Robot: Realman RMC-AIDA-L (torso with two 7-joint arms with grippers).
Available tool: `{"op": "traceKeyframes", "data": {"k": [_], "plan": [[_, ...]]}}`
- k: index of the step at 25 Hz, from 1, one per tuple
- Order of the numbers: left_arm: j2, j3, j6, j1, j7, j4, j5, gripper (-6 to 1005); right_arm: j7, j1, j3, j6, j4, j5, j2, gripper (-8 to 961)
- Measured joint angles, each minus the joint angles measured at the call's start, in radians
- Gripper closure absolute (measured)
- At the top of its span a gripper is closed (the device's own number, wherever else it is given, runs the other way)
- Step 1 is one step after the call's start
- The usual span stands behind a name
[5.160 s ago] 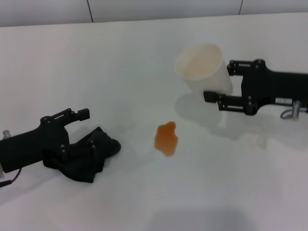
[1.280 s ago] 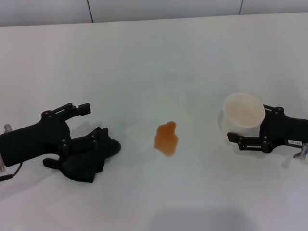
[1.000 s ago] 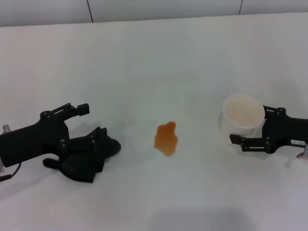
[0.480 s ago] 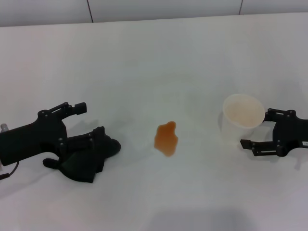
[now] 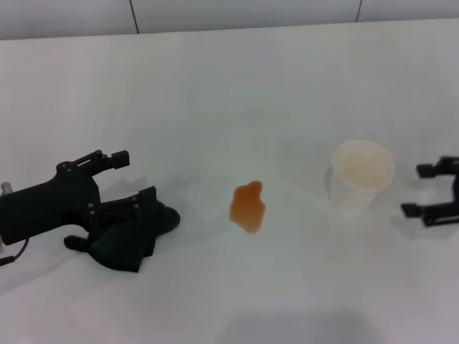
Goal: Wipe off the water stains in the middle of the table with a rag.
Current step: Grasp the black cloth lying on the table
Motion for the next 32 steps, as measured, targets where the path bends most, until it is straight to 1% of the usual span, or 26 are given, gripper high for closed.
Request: {"op": "traceKeyframes", "data": {"k": [1, 5, 8, 9, 10, 12, 14, 16, 19, 21, 23, 25, 27, 29, 30, 32], "plan": [[0.0, 0.0, 0.0, 0.0, 0.0, 0.0, 0.0, 110, 0.007, 0.0, 0.045, -0.042, -0.03, -0.005, 0.001, 94], [0.0, 0.0, 0.0, -0.001, -0.001, 0.0, 0.0, 110, 0.013, 0.002, 0.128, -0.142, -0.098, 0.002, 0.009, 94], [0.0, 0.0, 0.0, -0.003, 0.001, 0.001, 0.0, 110, 0.014, 0.016, 0.152, -0.201, -0.144, 0.017, 0.024, 94], [-0.001, 0.0, 0.0, -0.003, 0.002, 0.001, 0.0, 110, 0.014, 0.016, 0.152, -0.201, -0.144, 0.017, 0.024, 94], [-0.001, 0.0, 0.0, -0.004, 0.002, 0.001, 0.0, 109, 0.013, 0.032, 0.15, -0.23, -0.179, 0.019, 0.04, 94], [-0.002, 0.0, 0.0, -0.005, 0.003, 0.002, 0.0, 109, 0.009, 0.047, 0.141, -0.245, -0.206, 0.021, 0.05, 94], [-0.003, 0.0, 0.0, -0.009, 0.003, 0.002, -0.001, 109, 0.007, 0.054, 0.132, -0.25, -0.215, 0.027, 0.052, 94], [-0.005, 0.0, 0.0, -0.016, 0.002, 0.002, 0.0, 109, 0.002, 0.073, 0.097, -0.244, -0.232, 0.053, 0.055, 94], [-0.007, 0.001, 0.006, -0.025, -0.002, 0.002, 0.001, 109, -0.001, 0.081, 0.049, -0.202, -0.237, 0.07, 0.056, 94], [-0.01, 0.003, 0.032, -0.028, -0.016, 0.017, -0.012, 109, -0.003, 0.082, 0.016, -0.171, -0.234, 0.071, 0.057, 94], [-0.014, 0.007, 0.063, -0.028, -0.09, 0.075, -0.02, 109, -0.006, 0.082, -0.021, -0.136, -0.229, 0.072, 0.057, 94], [-0.017, 0.013, 0.075, -0.03, -0.217, 0.151, -0.008, 110, -0.007, 0.083, -0.048, -0.107, -0.228, 0.073, 0.058, 94], [-0.014, 0.026, 0.078, -0.045, -0.422, 0.239, 0.035, 110, -0.007, 0.083, -0.068, -0.083, -0.228, 0.077, 0.058, 94], [-0.003, 0.042, 0.08, -0.076, -0.595, 0.304, 0.092, 110, -0.008, 0.083, -0.077, -0.07, -0.227, 0.082, 0.058, 94], [0.007, 0.051, 0.085, -0.102, -0.679, 0.331, 0.127, 110, -0.008, 0.083, -0.078, -0.066, -0.227, 0.084, 0.058, 94], [0.019, 0.068, 0.098, -0.149, -0.794, 0.35, 0.186, 110, -0.008, 0.082, -0.078, -0.063, -0.226, 0.085, 0.058, 94]]}}
